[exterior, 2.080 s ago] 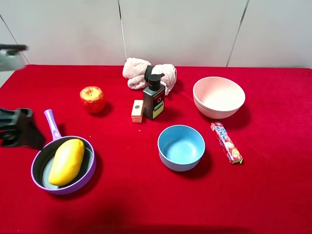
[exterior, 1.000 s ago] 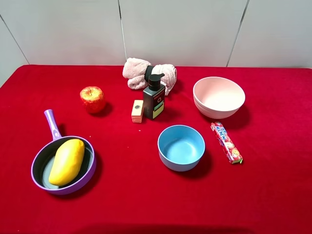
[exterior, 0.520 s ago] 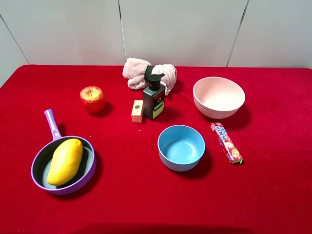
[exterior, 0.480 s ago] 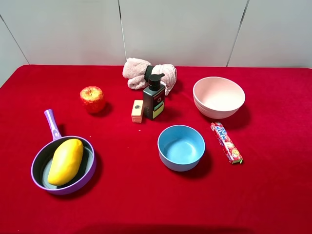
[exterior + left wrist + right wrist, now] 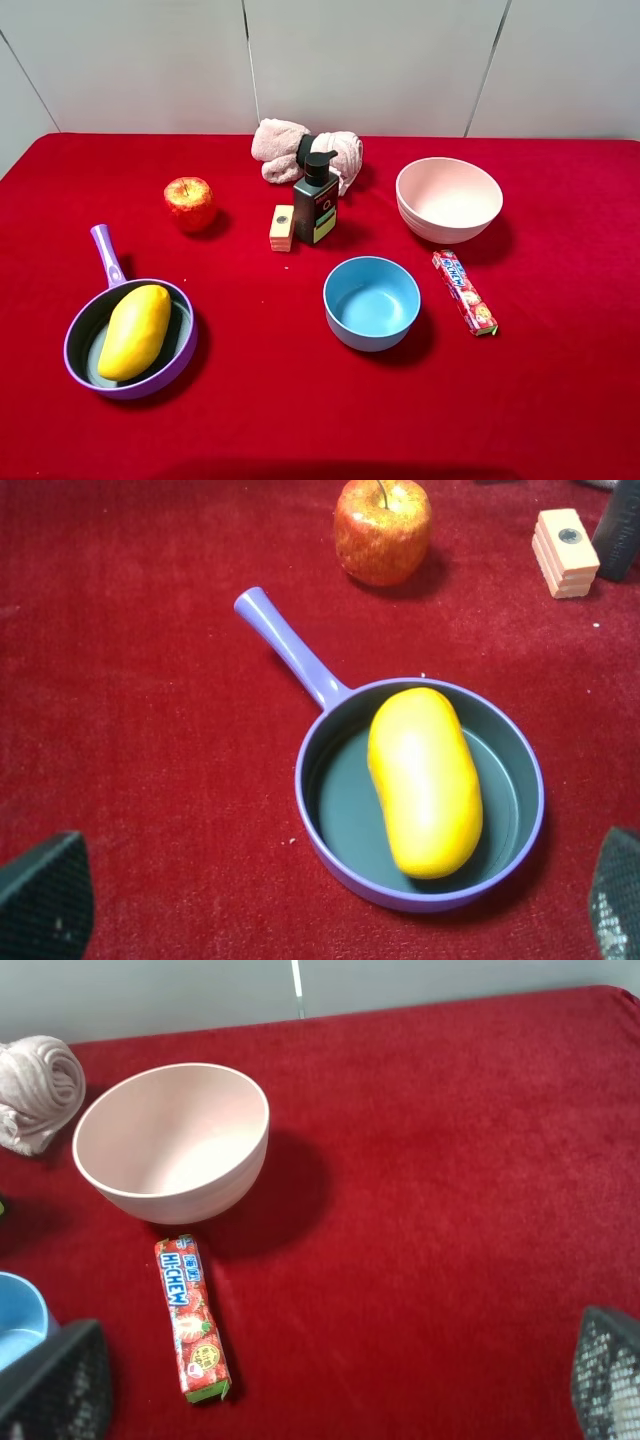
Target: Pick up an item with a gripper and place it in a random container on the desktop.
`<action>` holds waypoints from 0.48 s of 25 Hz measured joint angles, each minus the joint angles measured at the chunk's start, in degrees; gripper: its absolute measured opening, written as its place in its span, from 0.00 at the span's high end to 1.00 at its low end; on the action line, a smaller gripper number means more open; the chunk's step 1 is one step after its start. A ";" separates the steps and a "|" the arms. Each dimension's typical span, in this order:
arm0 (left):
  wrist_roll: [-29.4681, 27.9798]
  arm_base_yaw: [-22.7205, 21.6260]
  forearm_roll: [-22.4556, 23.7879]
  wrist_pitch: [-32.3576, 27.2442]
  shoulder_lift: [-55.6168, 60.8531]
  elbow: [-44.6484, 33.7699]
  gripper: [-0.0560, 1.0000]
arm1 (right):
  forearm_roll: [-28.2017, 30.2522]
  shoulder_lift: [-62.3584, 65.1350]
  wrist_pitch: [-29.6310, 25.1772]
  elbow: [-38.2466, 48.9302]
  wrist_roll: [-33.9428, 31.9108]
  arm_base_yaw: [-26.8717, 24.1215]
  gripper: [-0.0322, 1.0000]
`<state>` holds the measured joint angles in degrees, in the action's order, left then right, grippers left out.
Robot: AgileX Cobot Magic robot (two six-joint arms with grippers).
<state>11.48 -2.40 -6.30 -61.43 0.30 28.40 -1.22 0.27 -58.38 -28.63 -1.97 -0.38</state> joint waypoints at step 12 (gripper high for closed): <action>0.12 0.35 -0.12 0.00 0.00 -0.07 0.01 | 0.00 0.00 0.00 0.00 0.00 0.00 0.30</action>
<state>11.60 -2.05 -6.42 -61.43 0.30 28.33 -1.22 0.27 -58.38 -28.63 -1.97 -0.38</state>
